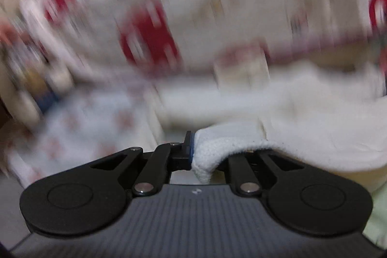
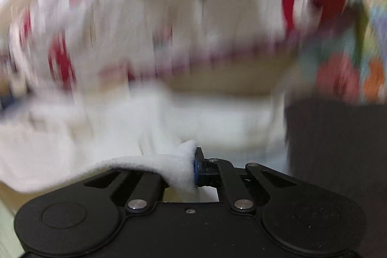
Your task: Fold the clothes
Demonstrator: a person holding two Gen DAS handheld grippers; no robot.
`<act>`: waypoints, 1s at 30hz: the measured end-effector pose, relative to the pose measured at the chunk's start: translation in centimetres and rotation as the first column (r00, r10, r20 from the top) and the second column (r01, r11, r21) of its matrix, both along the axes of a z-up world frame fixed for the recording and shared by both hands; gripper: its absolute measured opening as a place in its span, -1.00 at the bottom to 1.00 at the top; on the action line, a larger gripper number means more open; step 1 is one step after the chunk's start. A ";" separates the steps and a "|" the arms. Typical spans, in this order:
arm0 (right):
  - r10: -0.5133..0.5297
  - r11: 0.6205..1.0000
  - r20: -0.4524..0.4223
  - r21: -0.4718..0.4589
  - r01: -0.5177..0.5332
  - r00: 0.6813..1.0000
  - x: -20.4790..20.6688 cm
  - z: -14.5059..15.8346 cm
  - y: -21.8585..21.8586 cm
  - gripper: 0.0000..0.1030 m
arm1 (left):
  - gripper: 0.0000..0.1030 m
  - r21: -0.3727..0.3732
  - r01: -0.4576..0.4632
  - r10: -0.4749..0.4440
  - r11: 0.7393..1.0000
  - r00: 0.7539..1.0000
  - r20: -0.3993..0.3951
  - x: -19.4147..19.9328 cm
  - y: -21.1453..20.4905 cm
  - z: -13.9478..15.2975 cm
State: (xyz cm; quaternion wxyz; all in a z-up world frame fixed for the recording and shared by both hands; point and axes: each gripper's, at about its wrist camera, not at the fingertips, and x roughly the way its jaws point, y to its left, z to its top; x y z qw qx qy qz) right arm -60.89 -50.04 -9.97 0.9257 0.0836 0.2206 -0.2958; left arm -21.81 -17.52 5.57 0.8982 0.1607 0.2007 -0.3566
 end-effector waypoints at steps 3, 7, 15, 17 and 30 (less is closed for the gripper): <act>0.007 1.000 0.110 0.016 -0.009 0.994 -1.8 3.5 1.3 -0.88 | -0.87 -0.195 -0.047 0.072 0.980 0.990 0.121 -3.6 5.5 7.2; 0.013 0.999 0.254 0.036 -0.023 0.967 -4.2 8.3 3.1 -0.85 | -0.85 -0.238 -0.078 0.090 0.968 0.995 0.039 -6.6 11.6 7.6; -0.053 0.963 0.056 0.267 0.036 0.997 -5.1 -2.7 6.2 -0.89 | -0.85 0.112 -0.123 0.148 0.986 0.957 -0.250 -6.9 13.0 -6.3; -0.050 0.971 0.073 0.238 0.031 0.996 -5.1 -1.5 6.0 -0.89 | -0.85 0.102 -0.120 0.142 0.988 0.955 -0.259 -6.5 13.3 -6.0; -0.098 0.989 0.077 0.117 0.089 0.992 -7.9 2.5 7.4 -0.89 | -0.86 0.059 -0.097 0.111 0.994 0.924 -0.366 -7.2 15.1 -6.1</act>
